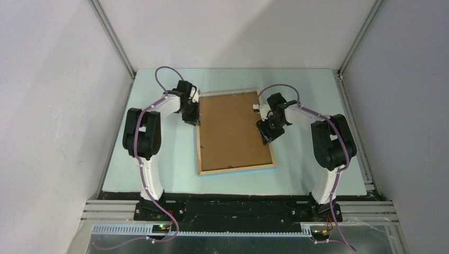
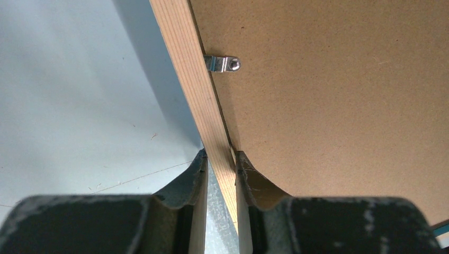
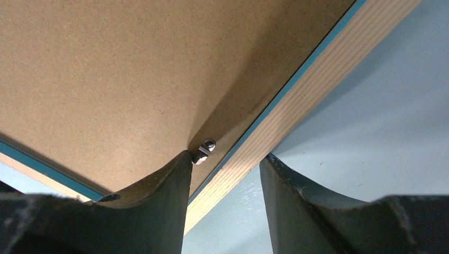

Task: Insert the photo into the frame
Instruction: Install the photo frame at the center of the board.

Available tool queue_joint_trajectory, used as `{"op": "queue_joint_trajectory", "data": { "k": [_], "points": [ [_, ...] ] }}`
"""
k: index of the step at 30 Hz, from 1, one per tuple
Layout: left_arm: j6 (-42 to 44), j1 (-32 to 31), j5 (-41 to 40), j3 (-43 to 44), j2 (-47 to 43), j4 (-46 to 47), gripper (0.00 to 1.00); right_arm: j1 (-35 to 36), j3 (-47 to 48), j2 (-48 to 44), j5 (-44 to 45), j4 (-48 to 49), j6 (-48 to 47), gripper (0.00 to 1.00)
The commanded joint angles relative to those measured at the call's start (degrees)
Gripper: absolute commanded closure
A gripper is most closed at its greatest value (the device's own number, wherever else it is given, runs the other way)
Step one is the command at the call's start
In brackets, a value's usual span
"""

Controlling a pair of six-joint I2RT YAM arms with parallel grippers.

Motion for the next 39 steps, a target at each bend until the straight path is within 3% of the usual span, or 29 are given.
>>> {"op": "queue_joint_trajectory", "data": {
  "k": [1,15,29,39],
  "points": [
    [0.4,0.5,1.7,-0.5,-1.6,-0.5,1.00,-0.8,-0.6,-1.9,-0.4,-1.8,-1.4,0.48],
    [0.6,0.6,1.7,-0.8,-1.9,-0.4,1.00,-3.4,-0.6,-2.1,2.7,2.0,2.9,0.55],
    [0.7,0.6,1.8,-0.7,-1.7,-0.5,1.00,-5.4,-0.1,-3.7,-5.2,0.6,3.2,0.42],
    [0.8,0.6,2.9,-0.9,-1.8,-0.5,1.00,-6.6,0.7,-3.4,-5.8,0.7,5.0,0.42]
  ]
}}
